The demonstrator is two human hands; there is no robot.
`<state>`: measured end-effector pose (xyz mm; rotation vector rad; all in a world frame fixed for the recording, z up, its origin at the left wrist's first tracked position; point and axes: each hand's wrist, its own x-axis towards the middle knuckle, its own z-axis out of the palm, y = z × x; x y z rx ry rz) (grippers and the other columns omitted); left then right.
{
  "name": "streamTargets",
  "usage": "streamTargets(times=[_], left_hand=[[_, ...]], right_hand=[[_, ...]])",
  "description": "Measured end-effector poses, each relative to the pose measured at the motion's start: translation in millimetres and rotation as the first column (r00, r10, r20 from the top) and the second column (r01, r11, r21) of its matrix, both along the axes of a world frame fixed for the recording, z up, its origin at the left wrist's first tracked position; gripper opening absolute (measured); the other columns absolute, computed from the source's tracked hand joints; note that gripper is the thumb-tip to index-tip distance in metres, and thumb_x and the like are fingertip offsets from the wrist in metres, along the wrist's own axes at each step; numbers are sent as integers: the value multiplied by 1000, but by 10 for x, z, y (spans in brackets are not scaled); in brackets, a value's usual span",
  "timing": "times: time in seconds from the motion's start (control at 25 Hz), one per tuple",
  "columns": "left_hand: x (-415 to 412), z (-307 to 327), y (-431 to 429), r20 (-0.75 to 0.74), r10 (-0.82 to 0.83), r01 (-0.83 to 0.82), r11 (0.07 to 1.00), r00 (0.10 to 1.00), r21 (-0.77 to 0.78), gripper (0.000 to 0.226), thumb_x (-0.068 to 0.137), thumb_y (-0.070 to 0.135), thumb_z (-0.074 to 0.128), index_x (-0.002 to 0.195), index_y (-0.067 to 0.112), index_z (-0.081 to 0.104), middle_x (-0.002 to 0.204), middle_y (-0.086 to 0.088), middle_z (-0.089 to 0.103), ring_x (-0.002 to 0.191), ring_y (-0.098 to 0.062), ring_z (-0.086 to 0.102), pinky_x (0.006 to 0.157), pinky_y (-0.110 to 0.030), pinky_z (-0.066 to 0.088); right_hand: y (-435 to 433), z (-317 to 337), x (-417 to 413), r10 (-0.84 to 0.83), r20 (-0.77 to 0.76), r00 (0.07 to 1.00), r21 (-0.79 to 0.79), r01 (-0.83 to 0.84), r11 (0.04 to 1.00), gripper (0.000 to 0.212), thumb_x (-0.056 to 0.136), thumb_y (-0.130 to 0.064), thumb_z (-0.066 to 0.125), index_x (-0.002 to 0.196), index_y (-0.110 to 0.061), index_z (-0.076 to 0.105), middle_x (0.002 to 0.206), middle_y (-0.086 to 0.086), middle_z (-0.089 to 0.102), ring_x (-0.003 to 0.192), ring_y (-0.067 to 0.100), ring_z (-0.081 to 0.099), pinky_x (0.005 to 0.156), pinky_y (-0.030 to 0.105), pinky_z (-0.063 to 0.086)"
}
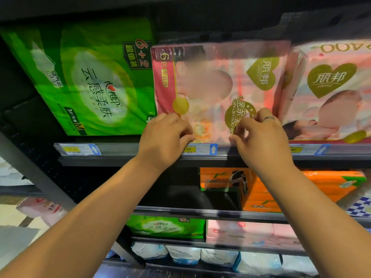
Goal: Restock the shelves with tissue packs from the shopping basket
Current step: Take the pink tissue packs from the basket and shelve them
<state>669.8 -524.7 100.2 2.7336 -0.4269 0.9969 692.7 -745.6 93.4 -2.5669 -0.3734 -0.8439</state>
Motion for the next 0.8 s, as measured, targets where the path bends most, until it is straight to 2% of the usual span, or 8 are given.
streamTargets(times=[0.12, 0.28, 0.4, 0.52, 0.6, 0.64, 0.72, 0.8], left_hand=[[93, 61, -45, -136, 72, -77, 997, 988, -28, 19, 78, 38, 74, 81, 22, 64, 75, 11, 47, 80, -15, 43, 71, -28, 34], [122, 86, -73, -165, 92, -94, 996, 982, -4, 20, 82, 40, 71, 81, 23, 59, 79, 12, 46, 82, -14, 39, 70, -25, 27], [114, 102, -60, -172, 45, -50, 998, 984, -24, 20, 80, 38, 73, 82, 22, 61, 77, 11, 47, 82, -14, 42, 69, -26, 30], [39, 84, 91, -60, -77, 57, 956, 995, -286, 19, 78, 29, 77, 89, 18, 67, 84, 6, 52, 79, -12, 51, 71, -23, 41], [73, 108, 293, 105, 23, 26, 897, 994, -442, 18, 84, 24, 71, 97, 13, 65, 97, -3, 52, 87, -13, 51, 81, -25, 44], [120, 126, 410, 128, 109, -38, 885, 986, -464, 22, 87, 23, 66, 104, 11, 63, 105, -8, 50, 96, -18, 51, 89, -30, 43], [229, 149, 602, 78, 261, -203, 877, 962, -437, 38, 89, 23, 64, 123, 9, 54, 127, -17, 42, 118, -31, 42, 103, -44, 37], [321, 124, 739, 46, 355, -327, 897, 934, -298, 58, 87, 29, 67, 138, 16, 43, 145, -23, 27, 135, -41, 25, 111, -53, 24]], right_hand=[[36, 31, 38, -61, -16, 998, -49, 60, 997, 18, 79, -28, 76, 88, -14, 69, 103, 9, 49, 95, 33, 51, 70, 33, 42], [62, 43, 76, -90, -8, 996, -79, 89, 993, 18, 77, -27, 75, 87, -12, 69, 102, 11, 49, 92, 35, 52, 65, 31, 36], [64, 59, 92, -86, -38, 996, -84, 83, 993, 19, 77, -28, 76, 86, -13, 68, 103, 11, 48, 95, 34, 51, 65, 31, 37], [47, 85, 78, -76, -60, 995, -73, 71, 995, 20, 77, -30, 77, 85, -15, 67, 102, 9, 47, 95, 33, 51, 65, 32, 40], [39, 83, 67, -65, -66, 996, -69, 60, 996, 21, 77, -31, 78, 86, -15, 66, 101, 8, 46, 95, 32, 51, 67, 33, 43], [37, 79, 66, -61, -69, 996, -66, 56, 996, 22, 77, -31, 78, 87, -15, 66, 101, 8, 46, 95, 32, 51, 68, 35, 45], [37, 75, 70, -56, -76, 996, -61, 51, 997, 22, 77, -30, 78, 87, -14, 67, 102, 9, 46, 96, 32, 50, 70, 36, 46], [44, 75, 72, -63, -85, 994, -64, 57, 996, 22, 77, -30, 78, 88, -14, 66, 103, 9, 46, 97, 33, 50, 71, 37, 47]])
